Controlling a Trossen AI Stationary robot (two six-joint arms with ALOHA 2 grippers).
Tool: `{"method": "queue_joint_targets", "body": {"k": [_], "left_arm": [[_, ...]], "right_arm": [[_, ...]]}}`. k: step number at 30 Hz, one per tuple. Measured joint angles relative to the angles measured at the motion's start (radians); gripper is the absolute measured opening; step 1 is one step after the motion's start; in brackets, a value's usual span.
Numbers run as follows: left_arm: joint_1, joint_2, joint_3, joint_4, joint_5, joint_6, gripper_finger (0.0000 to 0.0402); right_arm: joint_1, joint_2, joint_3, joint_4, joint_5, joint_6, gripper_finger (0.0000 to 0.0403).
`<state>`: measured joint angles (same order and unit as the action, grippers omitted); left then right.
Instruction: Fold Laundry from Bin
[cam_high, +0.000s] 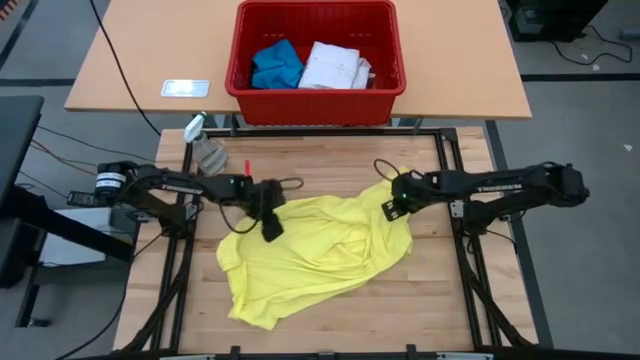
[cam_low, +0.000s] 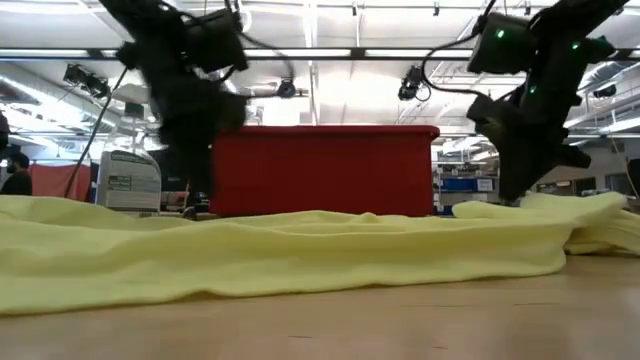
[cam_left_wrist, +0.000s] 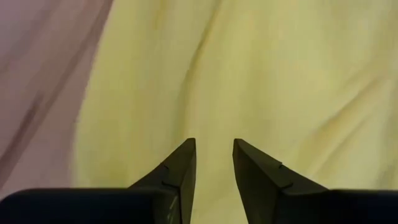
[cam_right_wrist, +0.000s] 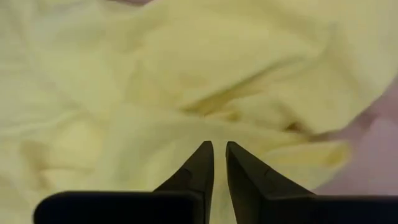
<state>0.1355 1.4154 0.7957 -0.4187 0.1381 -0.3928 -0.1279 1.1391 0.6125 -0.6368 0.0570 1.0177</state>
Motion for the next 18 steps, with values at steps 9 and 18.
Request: {"method": "queue_joint_targets", "body": {"k": [9,18], "left_arm": [[0.076,0.218,0.161,0.16,0.193,0.123,0.0079],[0.068,0.558,0.509,0.099,0.332,0.205,0.0059]], "right_arm": [[0.281,0.116,0.0,0.163,0.054,0.264,0.0035],[0.43,0.186,0.001,0.225,0.022,0.33,0.0006]]}}
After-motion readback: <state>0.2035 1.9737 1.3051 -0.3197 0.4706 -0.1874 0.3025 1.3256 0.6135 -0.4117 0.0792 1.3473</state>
